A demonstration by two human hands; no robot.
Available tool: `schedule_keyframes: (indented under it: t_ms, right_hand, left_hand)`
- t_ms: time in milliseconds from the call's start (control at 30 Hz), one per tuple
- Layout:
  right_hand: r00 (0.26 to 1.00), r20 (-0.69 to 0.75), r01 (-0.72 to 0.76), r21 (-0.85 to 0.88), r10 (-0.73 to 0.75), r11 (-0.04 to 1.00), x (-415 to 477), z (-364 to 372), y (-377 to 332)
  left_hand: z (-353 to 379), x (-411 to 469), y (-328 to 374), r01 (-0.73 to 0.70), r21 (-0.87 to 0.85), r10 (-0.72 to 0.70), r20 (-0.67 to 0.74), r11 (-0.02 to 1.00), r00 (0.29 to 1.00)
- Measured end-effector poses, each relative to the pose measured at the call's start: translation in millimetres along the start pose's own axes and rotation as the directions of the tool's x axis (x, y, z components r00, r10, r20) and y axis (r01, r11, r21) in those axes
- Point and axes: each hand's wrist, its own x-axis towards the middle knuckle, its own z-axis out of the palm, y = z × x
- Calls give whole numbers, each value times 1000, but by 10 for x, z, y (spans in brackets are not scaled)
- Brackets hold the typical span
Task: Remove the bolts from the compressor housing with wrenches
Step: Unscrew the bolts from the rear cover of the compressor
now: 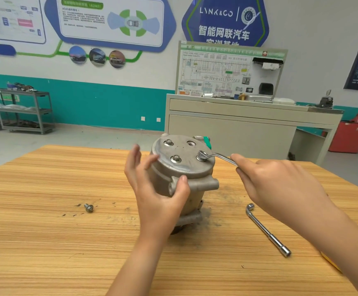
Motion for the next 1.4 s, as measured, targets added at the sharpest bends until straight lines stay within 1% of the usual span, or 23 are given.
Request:
schedule_keyframes:
  t_ms: [100,167,267,300,400,467,567,633,700,833,867,933,1000,1067,1133,1167,1200,1233,1267,1300,1333,1367,1400]
  right_hand:
    - [999,-5,43,18,-43,999,14,-35,-25]
    - [998,29,50,-8,-50,999,11,-80,-72]
    - [995,95,10,-178,7,984,17,-249,-258]
    - [989,145,2,-184,25,983,14,-285,-346]
    - [962,272,18,-98,10,995,2,-298,-506]
    - [963,269,6,-64,12,998,-9,-279,-494]
    - [968,233,-50,-187,94,981,-23,-322,-412]
    - [998,43,-47,-88,51,995,-10,-273,-271]
    - [996,87,16,-82,-9,997,82,-123,-130]
    - [988,-36,152,-32,-153,988,459,195,156]
    - [980,-118,164,1,-163,986,563,280,189]
    - [957,-220,205,58,-188,977,787,435,174]
    - [917,-289,306,68,-275,949,1007,464,88]
    - [848,-368,419,23,-382,908,1163,456,21]
    - [805,-429,445,-20,-410,895,1217,432,5]
    - [801,-480,413,8,-359,911,1203,404,11]
    - [807,-535,347,91,-248,933,1179,364,16]
    - [806,-587,256,223,-81,941,1140,306,23]
    - [802,-586,155,390,115,908,1080,233,42]
    - [811,-522,73,538,264,840,999,158,72]
    - [844,-437,28,616,312,787,895,103,98]
    - [877,-386,14,615,285,789,768,52,111]
    - [912,-348,13,552,216,834,626,3,104]
  left_hand:
    - [-126,159,-36,107,47,-115,206,993,972]
    - [-177,202,-43,116,98,-140,288,988,947]
    - [-194,200,-54,83,120,-116,299,989,947]
    - [-183,187,-50,75,124,-109,297,989,949]
    - [-117,138,-39,47,154,-88,267,987,960]
    - [-84,104,-23,46,154,-83,242,987,967]
    - [-103,94,-29,40,153,-72,209,987,975]
    - [-129,108,-34,41,143,-70,205,989,976]
    - [-136,115,-37,47,135,-74,206,990,976]
    - [-117,127,-43,32,146,-64,222,989,973]
    - [-108,133,-46,29,150,-63,230,988,971]
    - [-93,146,-46,31,151,-68,245,988,967]
    - [-82,153,-38,32,157,-72,255,987,964]
    - [-90,148,-35,28,162,-70,256,986,964]
    - [-119,135,-37,32,153,-70,255,988,964]
    - [-138,129,-40,36,147,-72,253,988,965]
    - [-156,123,-45,40,141,-74,246,989,966]
    - [-169,117,-51,45,137,-76,235,990,969]
    - [-178,109,-55,49,135,-79,225,990,971]
    - [-180,103,-56,50,134,-78,217,990,973]
    - [-176,98,-56,49,134,-77,212,990,974]
    - [-169,91,-53,49,137,-77,209,989,975]
    - [-158,85,-50,50,142,-79,207,989,975]
